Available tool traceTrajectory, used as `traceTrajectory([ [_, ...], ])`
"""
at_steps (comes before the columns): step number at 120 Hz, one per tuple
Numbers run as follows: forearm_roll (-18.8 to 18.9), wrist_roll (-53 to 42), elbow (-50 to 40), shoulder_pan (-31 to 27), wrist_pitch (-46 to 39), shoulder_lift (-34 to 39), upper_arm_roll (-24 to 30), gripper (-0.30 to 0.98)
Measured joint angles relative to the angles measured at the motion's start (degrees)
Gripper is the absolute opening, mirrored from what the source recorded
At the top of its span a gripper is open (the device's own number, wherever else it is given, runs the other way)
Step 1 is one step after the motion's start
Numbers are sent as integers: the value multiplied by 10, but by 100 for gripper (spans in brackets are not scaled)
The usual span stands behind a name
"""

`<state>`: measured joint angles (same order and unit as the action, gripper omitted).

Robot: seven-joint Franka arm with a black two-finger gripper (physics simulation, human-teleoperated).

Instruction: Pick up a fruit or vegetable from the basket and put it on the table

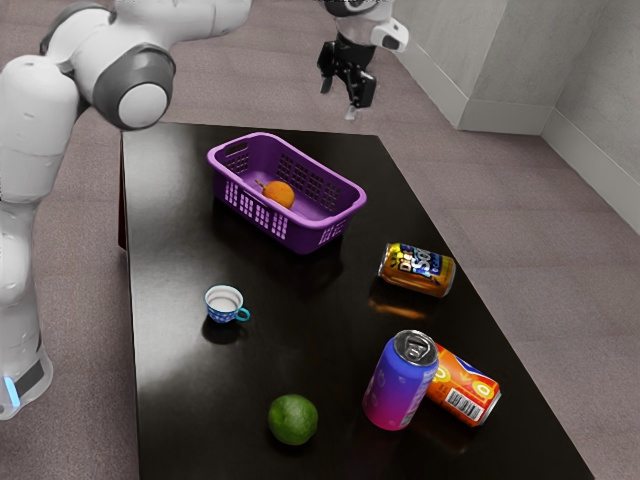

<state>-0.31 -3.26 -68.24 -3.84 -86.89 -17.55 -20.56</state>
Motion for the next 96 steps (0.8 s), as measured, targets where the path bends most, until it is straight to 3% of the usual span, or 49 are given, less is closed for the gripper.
traceTrajectory([
  [20, -15, -5, -29, -2, -11, 8, -19, 69],
  [35, 11, 9, -244, -10, -41, 168, 0, 69],
  [46, 42, 31, -327, -27, -55, 247, 31, 69],
  [59, 51, 81, -347, 0, -60, 268, 39, 69],
  [96, 29, 225, -347, -3, -59, 257, 16, 69],
])
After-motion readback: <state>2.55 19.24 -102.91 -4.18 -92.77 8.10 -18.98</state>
